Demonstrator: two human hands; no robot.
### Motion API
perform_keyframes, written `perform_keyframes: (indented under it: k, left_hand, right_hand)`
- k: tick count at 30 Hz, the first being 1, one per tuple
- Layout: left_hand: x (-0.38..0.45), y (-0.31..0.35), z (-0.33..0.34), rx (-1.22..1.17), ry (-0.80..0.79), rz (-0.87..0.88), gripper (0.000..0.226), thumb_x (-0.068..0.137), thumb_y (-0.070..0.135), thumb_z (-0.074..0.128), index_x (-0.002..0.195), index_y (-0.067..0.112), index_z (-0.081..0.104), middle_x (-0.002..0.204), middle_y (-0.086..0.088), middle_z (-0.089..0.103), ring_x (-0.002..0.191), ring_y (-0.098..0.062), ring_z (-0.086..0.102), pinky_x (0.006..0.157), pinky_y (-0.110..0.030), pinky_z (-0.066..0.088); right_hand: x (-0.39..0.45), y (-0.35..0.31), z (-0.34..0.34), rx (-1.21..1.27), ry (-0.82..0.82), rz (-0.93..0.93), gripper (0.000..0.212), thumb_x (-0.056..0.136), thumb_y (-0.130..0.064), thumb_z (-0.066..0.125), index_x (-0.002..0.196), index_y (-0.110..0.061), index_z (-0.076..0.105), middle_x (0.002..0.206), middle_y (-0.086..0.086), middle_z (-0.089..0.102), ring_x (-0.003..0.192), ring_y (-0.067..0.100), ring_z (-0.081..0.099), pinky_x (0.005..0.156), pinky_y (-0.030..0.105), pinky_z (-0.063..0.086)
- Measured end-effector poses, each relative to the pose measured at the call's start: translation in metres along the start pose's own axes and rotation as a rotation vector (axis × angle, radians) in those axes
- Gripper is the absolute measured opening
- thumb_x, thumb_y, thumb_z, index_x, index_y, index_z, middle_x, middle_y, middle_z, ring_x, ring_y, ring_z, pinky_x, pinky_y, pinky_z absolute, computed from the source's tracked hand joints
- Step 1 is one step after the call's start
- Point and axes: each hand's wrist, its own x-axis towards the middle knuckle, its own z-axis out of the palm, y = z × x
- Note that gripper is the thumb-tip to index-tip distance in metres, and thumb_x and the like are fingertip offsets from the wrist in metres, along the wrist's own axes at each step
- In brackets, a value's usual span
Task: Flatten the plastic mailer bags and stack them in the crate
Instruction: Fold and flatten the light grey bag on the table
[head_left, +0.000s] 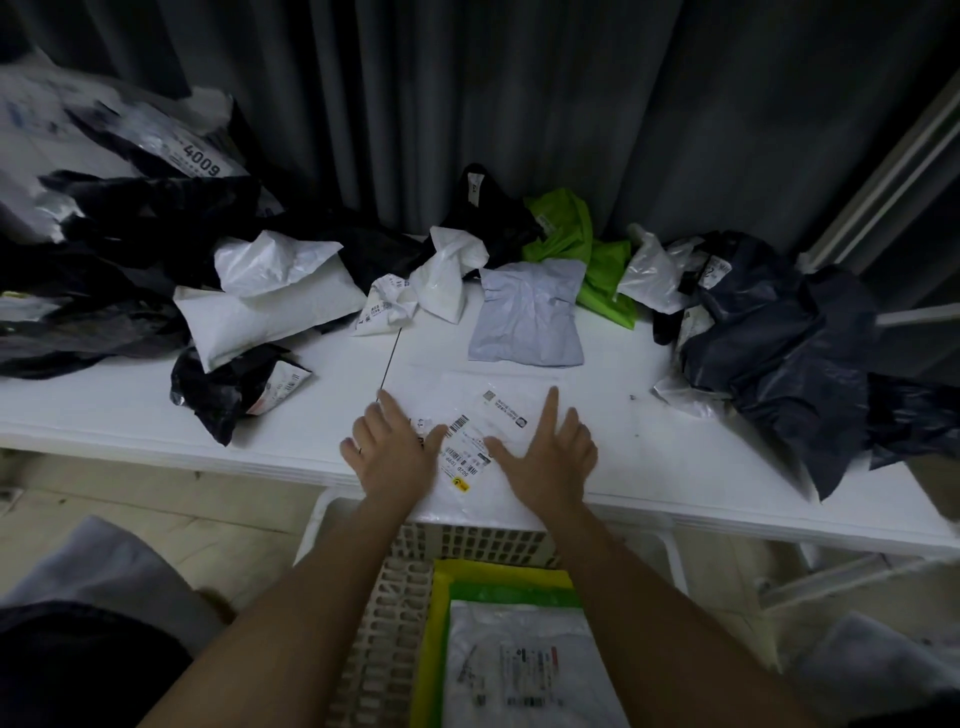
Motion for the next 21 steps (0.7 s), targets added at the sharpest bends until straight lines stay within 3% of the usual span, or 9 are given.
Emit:
perform_keyframes:
  k: [2, 4, 7, 9, 11, 14, 18, 21]
  left_hand:
    - [-0.008, 0.0, -0.01, -0.024, -0.024, 0.015, 0.082, 0.093, 0.05, 0.049, 0.15, 0.007, 0.009, 0.144, -0.017, 0.031, 0.131, -0.034, 0.03, 0.105, -0.046, 0.025]
    - [-0.018, 0.0, -0.024, -0.179, -0.127, -0.041, 0.076, 0.094, 0.033, 0.055, 0.149, 0.007, 0.011, 0.142, -0.02, 0.029, 0.13, -0.037, 0.029, 0.104, -0.047, 0.028]
    - [-0.031, -0.008, -0.036, -0.329, -0.161, -0.085, 0.054, 0.093, 0.014, 0.055, 0.139, 0.0, 0.03, 0.137, -0.026, 0.033, 0.126, -0.043, 0.035, 0.103, -0.044, 0.032]
    - [-0.043, -0.016, -0.042, -0.411, -0.171, -0.08, 0.041, 0.091, 0.01, 0.053, 0.128, -0.003, 0.041, 0.131, -0.026, 0.041, 0.118, -0.042, 0.046, 0.095, -0.04, 0.041]
    - [-0.063, -0.023, -0.042, -0.502, -0.23, -0.065, 0.037, 0.089, 0.009, 0.053, 0.123, -0.002, 0.045, 0.122, -0.021, 0.05, 0.107, -0.037, 0.054, 0.08, -0.035, 0.046]
    - [-0.098, -0.029, -0.033, -0.551, -0.394, -0.039, 0.035, 0.087, 0.008, 0.052, 0.121, 0.001, 0.046, 0.112, -0.015, 0.058, 0.093, -0.03, 0.059, 0.07, -0.031, 0.047]
    - [-0.136, -0.035, -0.006, -0.479, -0.564, -0.013, 0.031, 0.091, 0.004, 0.052, 0.12, -0.005, 0.048, 0.113, -0.018, 0.06, 0.103, -0.033, 0.061, 0.079, -0.034, 0.05]
    - [-0.149, -0.042, 0.021, -0.238, -0.672, 0.077, 0.043, 0.091, 0.022, 0.062, 0.123, -0.004, 0.05, 0.121, -0.021, 0.059, 0.108, -0.032, 0.059, 0.081, -0.032, 0.047]
  right_hand:
    - [-0.007, 0.0, -0.013, 0.077, -0.035, 0.032, 0.112, 0.075, -0.063, 0.067, 0.151, -0.032, -0.009, 0.151, 0.012, 0.02, 0.134, 0.035, 0.025, 0.109, 0.049, 0.022]
    - [-0.018, 0.007, -0.029, 0.239, -0.074, 0.078, 0.112, 0.077, -0.04, 0.075, 0.151, -0.035, -0.008, 0.146, 0.014, 0.027, 0.13, 0.036, 0.031, 0.105, 0.046, 0.03]
    - [-0.037, 0.028, -0.045, 0.601, -0.119, 0.098, 0.093, 0.084, -0.007, 0.067, 0.152, -0.026, 0.008, 0.138, 0.017, 0.044, 0.123, 0.033, 0.046, 0.101, 0.036, 0.038]
    - [-0.053, 0.045, -0.054, 0.782, -0.134, 0.14, 0.074, 0.085, 0.001, 0.062, 0.147, -0.022, 0.027, 0.119, 0.015, 0.058, 0.103, 0.027, 0.058, 0.088, 0.033, 0.048]
    - [-0.072, 0.065, -0.059, 0.854, -0.158, 0.179, 0.06, 0.085, 0.004, 0.06, 0.137, -0.019, 0.039, 0.095, 0.007, 0.06, 0.084, 0.021, 0.06, 0.071, 0.031, 0.052]
    - [-0.097, 0.097, -0.054, 0.787, -0.127, 0.174, 0.052, 0.082, 0.006, 0.062, 0.127, -0.016, 0.045, 0.091, 0.0, 0.06, 0.079, 0.019, 0.059, 0.066, 0.028, 0.05]
    - [-0.125, 0.126, -0.042, 0.549, -0.117, 0.141, 0.052, 0.084, 0.008, 0.057, 0.132, -0.006, 0.044, 0.12, 0.014, 0.058, 0.095, 0.02, 0.055, 0.063, 0.014, 0.04]
    - [-0.133, 0.142, -0.032, 0.261, -0.183, 0.142, 0.066, 0.09, -0.008, 0.058, 0.148, -0.014, 0.025, 0.139, 0.016, 0.046, 0.119, 0.03, 0.05, 0.085, 0.023, 0.04]
